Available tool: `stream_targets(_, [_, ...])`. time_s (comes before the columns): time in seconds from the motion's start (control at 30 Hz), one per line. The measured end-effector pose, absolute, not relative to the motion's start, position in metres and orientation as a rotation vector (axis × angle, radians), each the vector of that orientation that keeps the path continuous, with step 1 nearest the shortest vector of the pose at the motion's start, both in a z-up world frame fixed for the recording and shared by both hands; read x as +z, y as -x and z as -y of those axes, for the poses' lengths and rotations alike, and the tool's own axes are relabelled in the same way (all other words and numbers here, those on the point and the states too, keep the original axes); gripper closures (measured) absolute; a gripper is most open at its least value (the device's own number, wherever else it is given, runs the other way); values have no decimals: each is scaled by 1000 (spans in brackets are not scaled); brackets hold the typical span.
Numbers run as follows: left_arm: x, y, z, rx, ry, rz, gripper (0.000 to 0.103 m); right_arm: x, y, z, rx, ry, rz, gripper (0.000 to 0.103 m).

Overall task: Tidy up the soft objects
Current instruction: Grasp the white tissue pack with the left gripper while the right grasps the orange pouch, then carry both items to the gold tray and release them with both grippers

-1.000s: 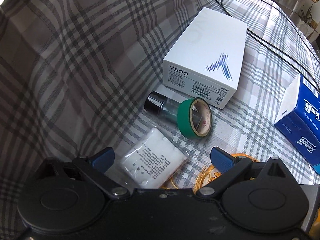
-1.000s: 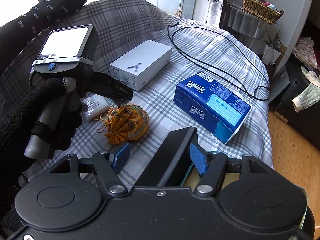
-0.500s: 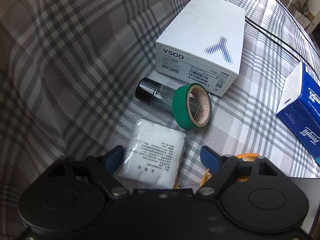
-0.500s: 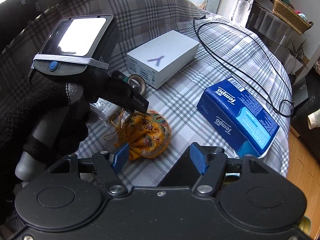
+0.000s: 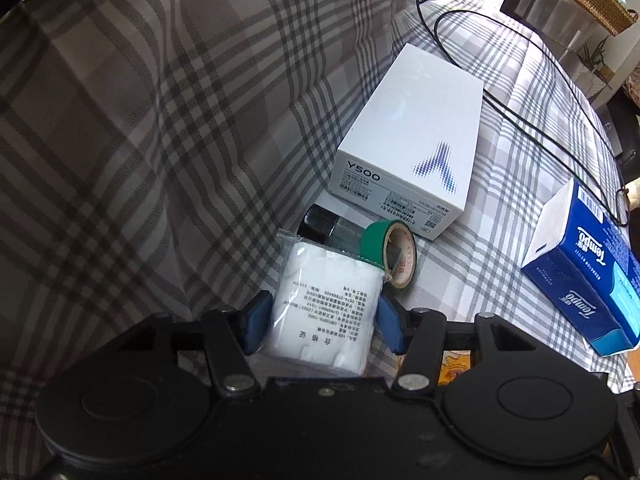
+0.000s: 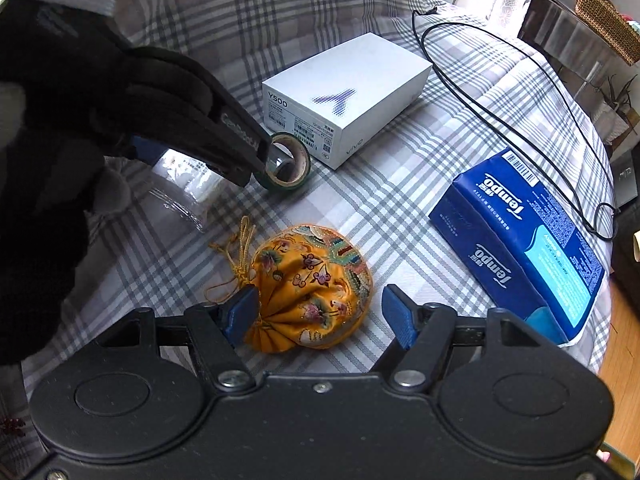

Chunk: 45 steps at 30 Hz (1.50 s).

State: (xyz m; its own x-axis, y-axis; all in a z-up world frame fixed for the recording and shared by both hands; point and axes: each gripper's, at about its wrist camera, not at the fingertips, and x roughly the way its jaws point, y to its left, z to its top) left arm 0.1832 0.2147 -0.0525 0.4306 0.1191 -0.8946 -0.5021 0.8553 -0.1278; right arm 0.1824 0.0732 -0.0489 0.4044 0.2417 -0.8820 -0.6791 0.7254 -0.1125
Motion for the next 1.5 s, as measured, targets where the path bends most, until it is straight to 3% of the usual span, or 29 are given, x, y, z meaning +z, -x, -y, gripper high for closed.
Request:
stream_targets(0.17, [-35,-175,-223,407,425,-1022,50,-58,-194,-80,604,457,-1050,38])
stream_targets(0.43, [-17,-165,-231,406,439,-984,50,-73,-202,-96,561,466,-1075,22])
stream_targets(0.53, [-14,-163,-231,404,440,-983,50,-82,-202,-103,533,515,-1087,22])
stream_targets(0.67, [-13,-162,-229,393,441,-984,50,-88,-202,-108,503,528,-1099,23])
stream_targets(0.73, [-13,-163,-227,388,438,-984,50,-87,-204,-107,501,494,-1110,34])
stream_targets(0.83, [-13,-164,-224,381,436,-981,50,-84,-205,-104,518,423,-1131,39])
stream_targets(1.5, [44,-141,-200,347,351,-862,50,1,-151,-55,611,148,-1055,40])
